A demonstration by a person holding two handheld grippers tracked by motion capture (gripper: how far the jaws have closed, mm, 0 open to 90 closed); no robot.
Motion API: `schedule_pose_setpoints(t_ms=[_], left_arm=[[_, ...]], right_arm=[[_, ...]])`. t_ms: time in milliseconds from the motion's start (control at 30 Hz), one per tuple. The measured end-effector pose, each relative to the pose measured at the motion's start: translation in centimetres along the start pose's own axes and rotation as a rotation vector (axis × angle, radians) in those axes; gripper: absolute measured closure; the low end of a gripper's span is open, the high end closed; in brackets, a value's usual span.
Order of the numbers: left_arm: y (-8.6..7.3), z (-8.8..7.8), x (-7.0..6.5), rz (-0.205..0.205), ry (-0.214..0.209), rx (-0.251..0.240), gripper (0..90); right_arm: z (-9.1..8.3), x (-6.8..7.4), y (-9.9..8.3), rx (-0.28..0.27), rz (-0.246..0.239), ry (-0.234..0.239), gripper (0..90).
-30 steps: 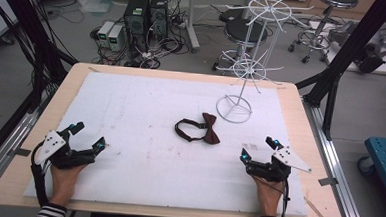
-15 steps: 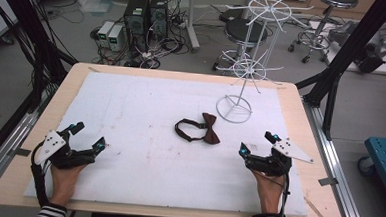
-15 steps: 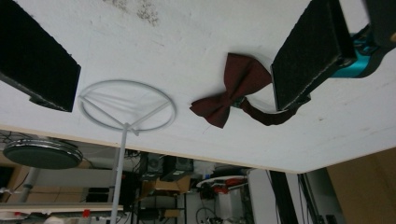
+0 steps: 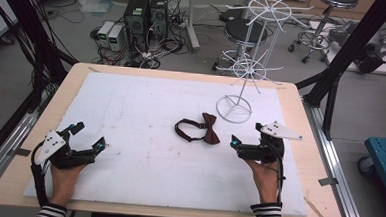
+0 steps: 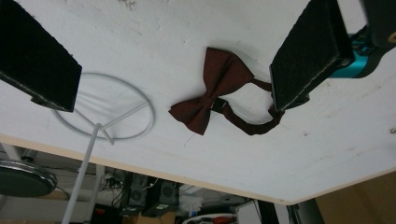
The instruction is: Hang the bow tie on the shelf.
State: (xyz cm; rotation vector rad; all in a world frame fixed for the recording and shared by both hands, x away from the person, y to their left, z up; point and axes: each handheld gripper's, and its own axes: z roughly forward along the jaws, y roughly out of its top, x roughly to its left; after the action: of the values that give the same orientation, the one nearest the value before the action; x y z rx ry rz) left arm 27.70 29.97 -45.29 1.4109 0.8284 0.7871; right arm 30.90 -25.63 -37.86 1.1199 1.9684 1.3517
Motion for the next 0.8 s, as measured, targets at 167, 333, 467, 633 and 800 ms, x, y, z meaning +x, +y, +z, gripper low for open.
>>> schedule_pose_setpoints(t_ms=[167, 333, 467, 633, 800], left_arm=[[0.0, 0.0, 0.0, 0.002, 0.001, 0.000, 5.5], [0.0, 0.0, 0.0, 0.000, 0.000, 0.000, 5.4], [0.0, 0.0, 0.0, -0.002, 0.000, -0.001, 5.5], [0.0, 0.0, 0.0, -0.004, 0.001, -0.003, 5.4], [0.0, 0.0, 0.0, -0.004, -0.001, -0.002, 5.4]], right_arm=[[1.0, 0.2, 1.0, 0.049, -0.024, 0.027, 1.2], [2.6, 0.6, 2.3, 0.131, -0.064, 0.061, 1.2], [3.8, 1.1, 3.0, 0.199, -0.105, 0.084, 1.2], [5.3, 1.5, 3.6, 0.243, -0.122, 0.107, 1.2], [6.7, 1.8, 3.8, 0.318, -0.143, 0.118, 1.2]])
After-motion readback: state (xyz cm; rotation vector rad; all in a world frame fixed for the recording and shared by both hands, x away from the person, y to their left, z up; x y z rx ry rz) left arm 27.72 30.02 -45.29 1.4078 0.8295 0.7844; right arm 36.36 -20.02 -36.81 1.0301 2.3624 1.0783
